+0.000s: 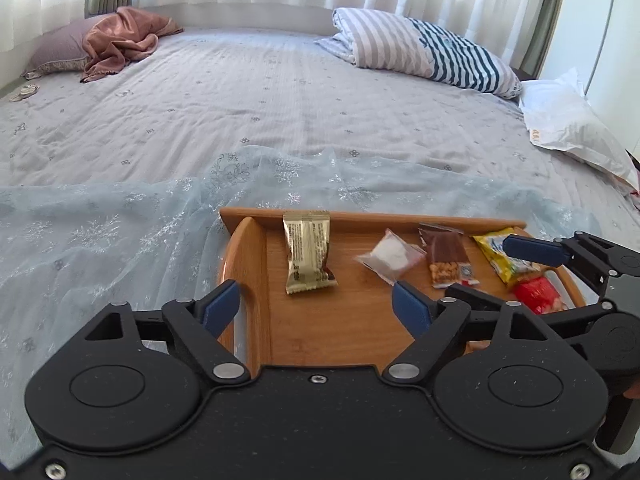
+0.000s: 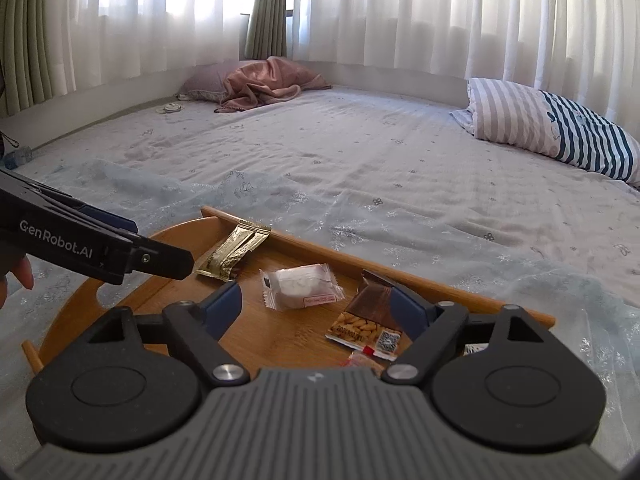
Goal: Organize snacks
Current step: 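Move both open tools back to the snack pile, then reach the left tool around the red Biscoff packet while the right tool approaches the red bar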
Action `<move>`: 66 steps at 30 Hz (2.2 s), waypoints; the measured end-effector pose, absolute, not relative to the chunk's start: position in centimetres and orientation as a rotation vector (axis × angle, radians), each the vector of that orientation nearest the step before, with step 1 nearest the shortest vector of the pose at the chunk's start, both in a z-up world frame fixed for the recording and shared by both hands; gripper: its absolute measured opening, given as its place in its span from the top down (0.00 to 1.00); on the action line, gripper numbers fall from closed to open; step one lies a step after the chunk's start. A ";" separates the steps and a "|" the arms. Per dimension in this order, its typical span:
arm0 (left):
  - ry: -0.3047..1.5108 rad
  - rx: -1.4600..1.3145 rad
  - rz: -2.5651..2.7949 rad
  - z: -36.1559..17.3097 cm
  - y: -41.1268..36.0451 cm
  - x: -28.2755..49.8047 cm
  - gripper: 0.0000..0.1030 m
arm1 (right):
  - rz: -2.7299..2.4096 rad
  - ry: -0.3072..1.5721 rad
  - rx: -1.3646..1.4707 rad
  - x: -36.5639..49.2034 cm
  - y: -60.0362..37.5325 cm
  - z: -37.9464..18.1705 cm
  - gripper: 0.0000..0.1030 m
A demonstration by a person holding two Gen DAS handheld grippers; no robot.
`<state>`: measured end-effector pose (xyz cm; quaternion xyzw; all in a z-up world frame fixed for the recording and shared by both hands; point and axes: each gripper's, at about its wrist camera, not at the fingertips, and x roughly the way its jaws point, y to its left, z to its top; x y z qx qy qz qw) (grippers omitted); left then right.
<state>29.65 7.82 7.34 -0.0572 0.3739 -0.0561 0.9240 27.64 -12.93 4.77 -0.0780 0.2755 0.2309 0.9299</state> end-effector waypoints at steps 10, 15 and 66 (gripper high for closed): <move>0.715 -0.078 -0.160 8.6 6.0 21.3 0.12 | 0.452 0.501 -0.113 19.3 -16.8 5.3 0.00; 0.708 -0.077 -0.185 8.4 4.9 17.7 0.10 | 0.438 0.489 -0.103 15.5 -18.2 4.7 0.00; 0.745 -0.076 -0.010 1.7 -0.5 9.4 0.31 | 0.282 0.513 -0.081 5.6 -22.3 -2.3 0.00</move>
